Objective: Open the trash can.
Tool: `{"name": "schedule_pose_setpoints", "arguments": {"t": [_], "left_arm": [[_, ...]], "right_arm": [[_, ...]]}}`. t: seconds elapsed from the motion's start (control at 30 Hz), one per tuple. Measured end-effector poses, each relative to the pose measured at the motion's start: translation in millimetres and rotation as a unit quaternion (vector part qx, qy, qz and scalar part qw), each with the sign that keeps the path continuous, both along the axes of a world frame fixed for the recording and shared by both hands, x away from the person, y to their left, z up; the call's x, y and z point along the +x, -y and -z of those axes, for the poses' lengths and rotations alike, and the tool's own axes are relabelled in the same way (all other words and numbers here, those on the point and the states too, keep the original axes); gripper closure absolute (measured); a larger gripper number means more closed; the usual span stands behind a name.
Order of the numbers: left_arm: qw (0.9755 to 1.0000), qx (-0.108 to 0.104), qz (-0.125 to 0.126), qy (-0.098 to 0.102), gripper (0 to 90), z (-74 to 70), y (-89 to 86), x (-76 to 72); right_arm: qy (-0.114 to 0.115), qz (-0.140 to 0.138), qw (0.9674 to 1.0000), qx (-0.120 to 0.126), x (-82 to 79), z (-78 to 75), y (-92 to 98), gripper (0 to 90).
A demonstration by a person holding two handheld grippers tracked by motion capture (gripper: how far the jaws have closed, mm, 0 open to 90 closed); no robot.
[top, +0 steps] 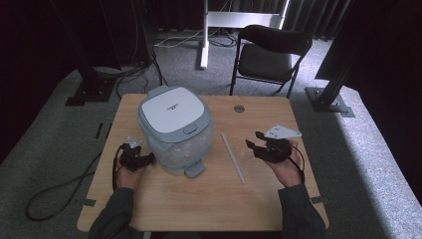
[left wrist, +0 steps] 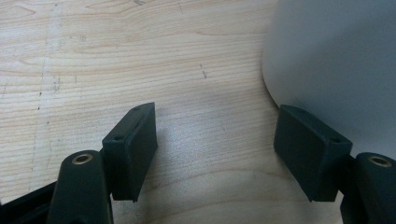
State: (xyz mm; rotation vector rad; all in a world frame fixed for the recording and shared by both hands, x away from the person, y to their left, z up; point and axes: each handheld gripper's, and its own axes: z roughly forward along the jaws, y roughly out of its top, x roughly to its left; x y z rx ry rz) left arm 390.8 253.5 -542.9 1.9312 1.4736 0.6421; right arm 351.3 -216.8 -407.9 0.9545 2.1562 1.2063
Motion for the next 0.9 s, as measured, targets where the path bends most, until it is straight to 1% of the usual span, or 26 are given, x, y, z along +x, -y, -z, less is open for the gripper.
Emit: {"name": "schedule_pose_setpoints", "arguments": {"t": [0.07,0.17,0.3,0.43,0.53,0.67,0.73,0.9], "left_arm": [[1.0,0.0,0.0,0.0,30.2,0.0,0.0,0.0],[1.0,0.0,0.0,0.0,30.2,0.0,0.0,0.1],[1.0,0.0,0.0,0.0,30.2,0.0,0.0,0.1],[1.0,-0.001,0.0,0.001,30.2,0.1,0.0,0.2],[1.0,-0.001,0.0,0.001,30.2,0.1,0.0,0.2],[1.0,0.0,0.0,0.001,30.2,0.1,0.0,0.2],[1.0,0.0,0.0,0.001,30.2,0.1,0.0,0.2],[1.0,-0.001,0.0,0.001,30.2,0.1,0.0,0.2]], "right_arm": [[0.0,-0.002,1.0,0.001,0.1,-0.8,-1.1,49.3],[0.003,-0.009,0.9999,0.007,0.7,-4.3,-4.5,53.0],[0.007,-0.018,0.9998,0.006,0.6,-8.4,-8.2,57.0],[0.007,-0.027,0.9996,0.008,-0.8,-12.2,-10.4,59.1],[0.012,-0.031,0.9994,0.01,-2.3,-14.7,-10.2,61.2],[0.006,-0.035,0.9993,0.013,-1.7,-18.1,-9.8,63.7],[0.005,-0.037,0.9992,0.011,-1.8,-19.6,-10.1,65.0],[0.006,-0.037,0.9992,0.014,-2.1,-23.6,-11.9,66.8]]}}
